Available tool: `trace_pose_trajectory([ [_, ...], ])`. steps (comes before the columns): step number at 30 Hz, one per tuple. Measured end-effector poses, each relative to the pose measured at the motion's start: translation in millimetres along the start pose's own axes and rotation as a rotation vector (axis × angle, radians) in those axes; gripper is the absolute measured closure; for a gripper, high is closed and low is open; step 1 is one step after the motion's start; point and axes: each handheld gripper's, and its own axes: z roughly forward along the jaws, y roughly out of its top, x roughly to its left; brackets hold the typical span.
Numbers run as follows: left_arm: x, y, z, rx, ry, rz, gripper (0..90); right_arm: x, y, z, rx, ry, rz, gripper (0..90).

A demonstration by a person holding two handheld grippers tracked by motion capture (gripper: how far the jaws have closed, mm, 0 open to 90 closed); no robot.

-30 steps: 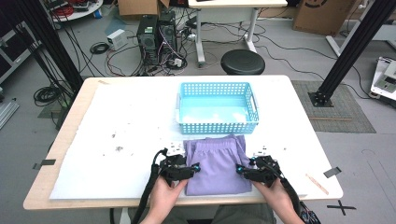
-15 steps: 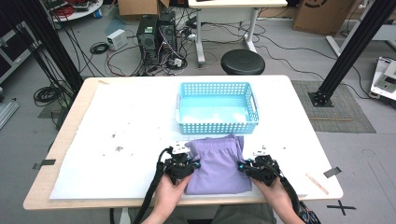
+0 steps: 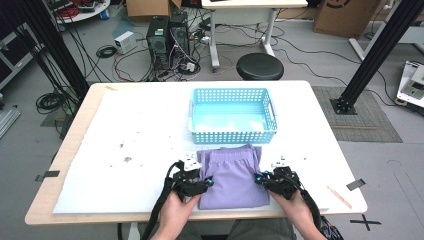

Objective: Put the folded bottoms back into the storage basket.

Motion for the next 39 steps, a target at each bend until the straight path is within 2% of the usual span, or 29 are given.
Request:
trace_pose_trajectory([
  [1,3.7,1.0,1.0,-0.004,-0.018,-0.046,63.3,0.4,0.0,-0.1,0.001,-0.001,0.0,82.8],
  [2,6.6,1.9,2.4,-0.006,-0.037,-0.074,69.2,0.8,0.2,0.2,0.003,0.0,0.0,82.8],
  [4,9.7,3.2,4.7,-0.001,-0.063,-0.098,76.5,1.2,0.9,0.9,0.003,0.003,-0.005,82.8],
  [7,6.4,4.9,7.7,-0.001,-0.059,-0.081,82.4,2.9,1.4,1.9,0.0,0.002,-0.011,82.8],
  [10,6.2,5.9,10.8,-0.009,-0.088,-0.089,85.1,3.7,2.0,2.5,0.0,0.003,-0.014,83.3],
  [12,5.1,6.6,12.6,-0.01,-0.102,-0.075,85.6,4.4,2.1,2.2,-0.005,0.006,-0.013,84.3],
  [15,4.7,8.3,13.7,-0.004,-0.128,-0.059,85.7,4.8,2.3,0.6,-0.03,0.011,-0.016,85.3],
  [17,6.1,9.2,13.2,-0.009,-0.143,-0.065,85.8,3.5,2.9,-1.2,-0.049,0.013,-0.029,85.6],
  [18,7.7,9.8,12.1,-0.014,-0.158,-0.069,85.9,3.8,3.0,-2.9,-0.05,0.016,-0.013,85.6],
  [22,10.0,12.8,3.5,-0.054,-0.188,-0.066,86.1,1.4,3.4,-7.8,-0.065,0.027,-0.004,85.7],
  [30,15.3,17.9,-11.6,-0.098,-0.231,-0.058,86.4,1.7,8.4,-20.3,-0.111,0.038,-0.013,85.8],
  [36,19.3,23.2,-22.4,-0.129,-0.241,-0.066,86.5,3.7,12.2,-27.8,-0.142,0.043,-0.022,85.8],
  [39,18.5,29.1,-31.4,-0.16,-0.243,-0.05,86.5,5.1,14.9,-32.2,-0.159,0.046,-0.024,85.8],
])
